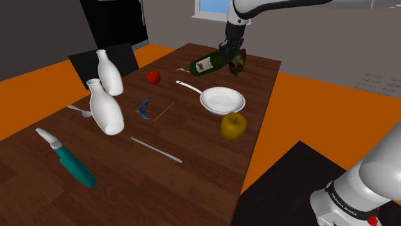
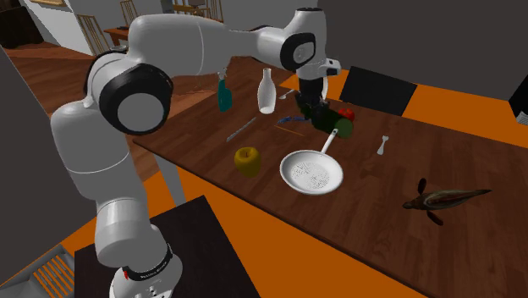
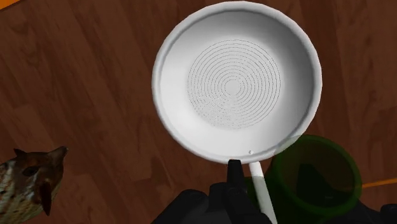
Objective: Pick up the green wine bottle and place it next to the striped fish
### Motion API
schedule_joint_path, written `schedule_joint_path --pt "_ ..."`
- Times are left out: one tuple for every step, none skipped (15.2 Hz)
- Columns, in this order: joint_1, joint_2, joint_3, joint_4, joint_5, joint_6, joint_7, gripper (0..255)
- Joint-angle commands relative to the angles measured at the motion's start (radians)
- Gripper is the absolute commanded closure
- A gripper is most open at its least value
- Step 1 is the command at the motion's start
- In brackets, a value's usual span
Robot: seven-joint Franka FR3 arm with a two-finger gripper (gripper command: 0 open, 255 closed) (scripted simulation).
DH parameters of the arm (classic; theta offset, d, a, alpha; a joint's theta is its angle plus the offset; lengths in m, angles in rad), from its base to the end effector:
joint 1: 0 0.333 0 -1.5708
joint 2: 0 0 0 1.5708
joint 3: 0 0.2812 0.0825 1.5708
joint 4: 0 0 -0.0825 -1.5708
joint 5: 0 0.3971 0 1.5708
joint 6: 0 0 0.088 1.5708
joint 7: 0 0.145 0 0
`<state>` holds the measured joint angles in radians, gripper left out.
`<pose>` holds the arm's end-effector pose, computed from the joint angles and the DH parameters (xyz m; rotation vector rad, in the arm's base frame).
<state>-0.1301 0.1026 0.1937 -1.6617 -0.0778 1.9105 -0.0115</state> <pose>0.6239 0.0279 0.4796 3.0780 0.1434 0.2309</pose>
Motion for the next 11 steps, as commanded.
schedule_joint_path --pt "-0.025 0.017 -0.02 0.018 0.006 0.003 -0.048 255" --pt "-0.036 0.031 -0.028 0.035 0.008 0.0 -0.069 255" --pt "-0.048 0.045 -0.037 0.054 0.01 -0.004 -0.09 255" --pt "-0.059 0.06 -0.045 0.074 0.012 -0.008 -0.11 255" --pt "-0.07 0.077 -0.053 0.096 0.015 -0.013 -0.131 255" --pt "-0.081 0.094 -0.06 0.12 0.017 -0.018 -0.151 255" --pt "-0.093 0.113 -0.068 0.145 0.019 -0.025 -0.171 255" --pt "-0.104 0.132 -0.075 0.173 0.022 -0.031 -0.19 255" --pt "-0.115 0.153 -0.082 0.202 0.024 -0.039 -0.21 255" --pt "-0.126 0.175 -0.088 0.233 0.027 -0.048 -0.229 255" --pt "-0.137 0.198 -0.094 0.266 0.029 -0.058 -0.247 255"
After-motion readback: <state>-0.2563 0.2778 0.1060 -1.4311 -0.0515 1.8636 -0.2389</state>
